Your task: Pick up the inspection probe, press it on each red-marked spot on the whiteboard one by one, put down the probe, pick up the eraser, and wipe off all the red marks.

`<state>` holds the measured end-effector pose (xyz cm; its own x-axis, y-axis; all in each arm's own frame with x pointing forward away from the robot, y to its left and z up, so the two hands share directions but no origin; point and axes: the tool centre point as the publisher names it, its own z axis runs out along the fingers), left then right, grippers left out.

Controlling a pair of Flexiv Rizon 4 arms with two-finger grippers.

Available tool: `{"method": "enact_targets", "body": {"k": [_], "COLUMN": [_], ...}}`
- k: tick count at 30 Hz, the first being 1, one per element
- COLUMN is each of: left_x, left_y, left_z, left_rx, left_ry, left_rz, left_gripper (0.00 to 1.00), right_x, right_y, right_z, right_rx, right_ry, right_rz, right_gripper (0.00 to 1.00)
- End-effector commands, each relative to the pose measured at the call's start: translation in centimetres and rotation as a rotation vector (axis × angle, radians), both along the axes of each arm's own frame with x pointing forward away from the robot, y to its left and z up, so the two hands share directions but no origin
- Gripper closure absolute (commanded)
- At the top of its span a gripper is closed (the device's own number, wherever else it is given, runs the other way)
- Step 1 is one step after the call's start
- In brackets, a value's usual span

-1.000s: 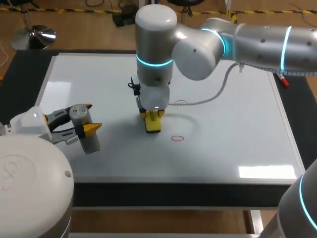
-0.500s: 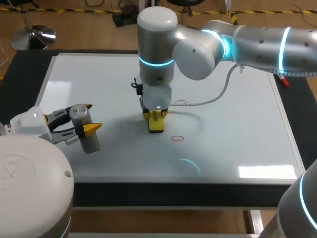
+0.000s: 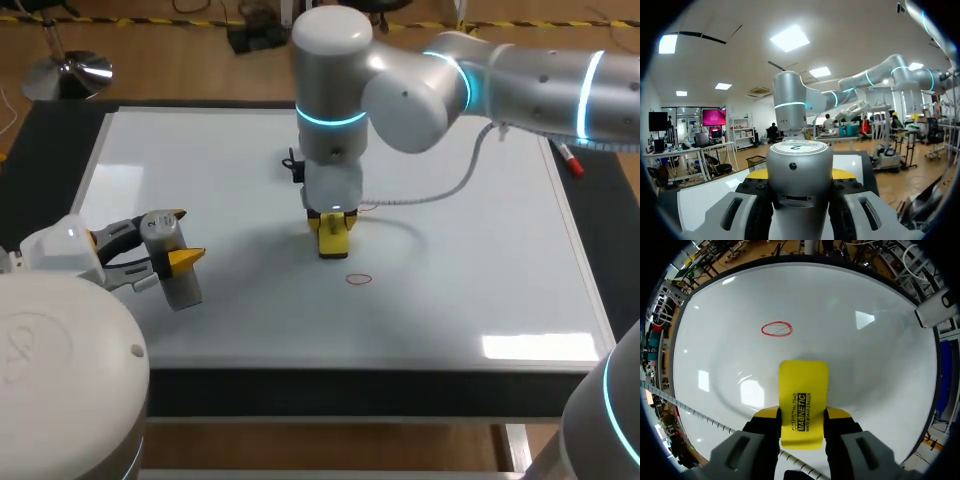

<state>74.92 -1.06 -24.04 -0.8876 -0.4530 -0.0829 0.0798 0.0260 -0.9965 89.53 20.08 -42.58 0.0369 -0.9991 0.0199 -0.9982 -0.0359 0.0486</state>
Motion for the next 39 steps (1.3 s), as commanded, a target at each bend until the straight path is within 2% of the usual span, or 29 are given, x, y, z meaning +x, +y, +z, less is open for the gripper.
{"method": "enact_targets", "body": {"k": [1, 6, 10, 16, 27, 39], "left_x": [0.0, 0.0, 0.0, 0.0, 0.0, 0.0], "left_y": [0.0, 0.0, 0.0, 0.0, 0.0, 0.0], "left_z": [0.1, 0.1, 0.1, 0.1, 0.1, 0.1], "left_rx": [0.0, 0.0, 0.0, 0.0, 0.0, 0.0], "left_ry": [-0.001, -0.001, -0.001, -0.001, -0.001, -0.001], "left_rz": [0.0, 0.0, 0.0, 0.0, 0.0, 0.0], "left_gripper": [1.0, 1.0, 1.0, 1.0, 1.0, 1.0], "right_x": [0.3, 1.7, 3.1, 3.9, 5.0, 4.6], "right_y": [-1.3, -4.6, -8.3, -13.0, -20.9, -27.9], "right_z": [2.0, 4.0, 4.9, 5.8, 5.6, 5.2], "right_rx": [0.017, 0.027, -0.012, -0.011, -0.039, -0.043], "right_ry": [-0.007, -0.034, -0.066, -0.063, -0.05, -0.026], "right_rz": [-0.009, -0.065, -0.139, -0.257, -0.441, -0.615], "right_gripper": [1.0, 1.0, 1.0, 1.0, 1.0, 1.0]}}
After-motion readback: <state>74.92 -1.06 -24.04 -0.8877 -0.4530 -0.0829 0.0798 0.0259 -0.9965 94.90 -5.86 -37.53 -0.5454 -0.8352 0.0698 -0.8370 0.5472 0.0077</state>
